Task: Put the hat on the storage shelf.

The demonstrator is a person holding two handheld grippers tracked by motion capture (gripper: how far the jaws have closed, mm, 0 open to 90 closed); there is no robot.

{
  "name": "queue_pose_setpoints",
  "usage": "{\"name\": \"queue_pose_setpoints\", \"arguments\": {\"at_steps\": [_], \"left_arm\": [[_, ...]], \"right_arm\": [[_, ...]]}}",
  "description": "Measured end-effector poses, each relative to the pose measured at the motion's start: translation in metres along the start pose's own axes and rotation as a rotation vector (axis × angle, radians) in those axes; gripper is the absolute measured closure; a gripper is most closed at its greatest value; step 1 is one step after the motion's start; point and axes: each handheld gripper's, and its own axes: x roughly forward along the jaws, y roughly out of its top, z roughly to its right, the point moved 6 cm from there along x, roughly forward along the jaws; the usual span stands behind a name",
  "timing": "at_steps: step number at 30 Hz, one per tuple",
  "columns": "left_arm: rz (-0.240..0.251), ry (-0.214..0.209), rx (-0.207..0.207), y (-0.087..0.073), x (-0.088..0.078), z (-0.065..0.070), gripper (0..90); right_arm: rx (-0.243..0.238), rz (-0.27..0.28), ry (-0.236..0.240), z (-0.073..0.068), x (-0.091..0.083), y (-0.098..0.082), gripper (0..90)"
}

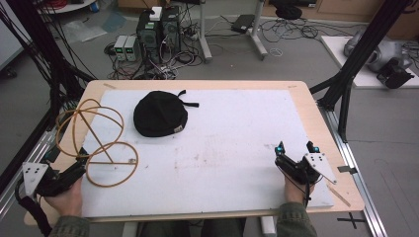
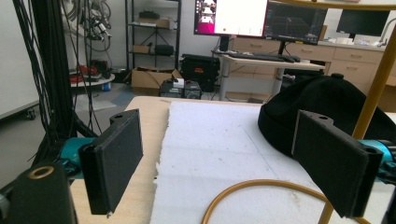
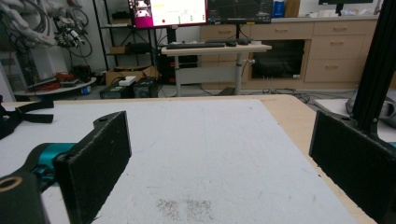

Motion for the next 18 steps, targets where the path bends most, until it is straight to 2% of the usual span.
{"name": "queue_pose_setpoints", "arguments": {"at_steps": [1, 7, 18], "left_arm": [[0.002, -0.001, -0.001, 0.0003, 0.0, 0.0004, 16.6], [0.008, -0.002, -0.001, 0.001, -0.0003, 0.0015, 16.7], [0.006, -0.007, 0.009, 0.0012, -0.0004, 0.0025, 16.7]], "right_arm": [[0.01, -0.007, 0.002, -0.0011, -0.0004, -0.0006, 4.5], [-0.002, -0.003, 0.003, -0.0014, -0.0005, -0.0005, 4.5], [0.007, -0.008, 0.005, -0.0006, -0.0004, -0.0019, 4.6]]}}
